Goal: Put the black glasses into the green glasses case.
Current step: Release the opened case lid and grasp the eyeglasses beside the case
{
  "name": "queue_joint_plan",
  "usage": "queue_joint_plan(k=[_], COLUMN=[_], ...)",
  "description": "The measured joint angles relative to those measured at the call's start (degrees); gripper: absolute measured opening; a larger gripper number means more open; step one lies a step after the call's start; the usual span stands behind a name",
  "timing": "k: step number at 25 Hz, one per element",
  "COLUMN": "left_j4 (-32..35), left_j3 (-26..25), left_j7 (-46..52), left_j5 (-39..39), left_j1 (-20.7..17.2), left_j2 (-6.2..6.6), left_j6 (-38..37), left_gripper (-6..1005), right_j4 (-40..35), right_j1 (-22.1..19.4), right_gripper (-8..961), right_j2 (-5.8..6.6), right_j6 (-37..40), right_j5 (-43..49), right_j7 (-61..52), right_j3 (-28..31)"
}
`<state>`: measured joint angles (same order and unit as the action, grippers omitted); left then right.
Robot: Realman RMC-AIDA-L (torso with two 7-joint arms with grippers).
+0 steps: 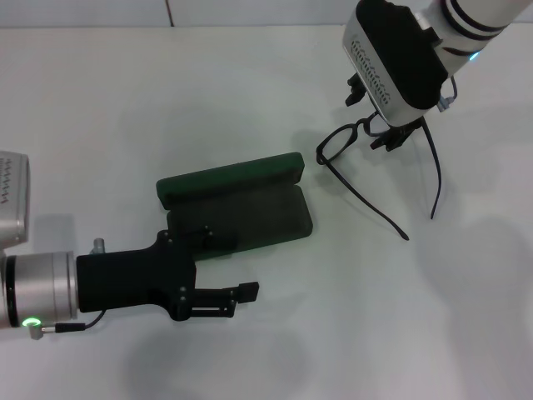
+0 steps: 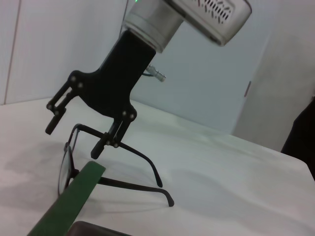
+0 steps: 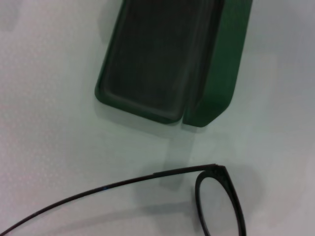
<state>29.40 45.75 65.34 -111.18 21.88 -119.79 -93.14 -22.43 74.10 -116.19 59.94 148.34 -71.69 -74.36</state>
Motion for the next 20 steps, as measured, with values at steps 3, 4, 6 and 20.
queue_joint_plan(k=[3, 4, 6, 20], left_j4=[-0.10, -0.11, -0.13, -0.92], left_j3=[0.08, 0.08, 0.08, 0.04], left_j7=[-0.02, -0.02, -0.03, -0.08], left_j5=[0.01, 0.01, 0.01, 0.00], left_j1=[0.00, 0.00, 0.00, 0.70], left_j2=[0.00, 0.00, 0.00, -0.09], left_j6=[0.00, 0.01, 0.01, 0.53], left_gripper=[864, 864, 864, 864], right_j4=[0.26, 0.29, 0.62, 2.36], right_j1=[-0.05, -0.06, -0.16, -1.27], right_gripper=[738, 737, 736, 694], right_j2=[0.00, 0.00, 0.00, 0.01], right_j6=[-0.86, -1.01, -1.27, -3.91], right_j5=[-0.48, -0.75, -1.46, -3.57], right_j7=[0.10, 0.16, 0.50, 3.71], right_j3=[-0.11, -0.11, -0.15, -0.58])
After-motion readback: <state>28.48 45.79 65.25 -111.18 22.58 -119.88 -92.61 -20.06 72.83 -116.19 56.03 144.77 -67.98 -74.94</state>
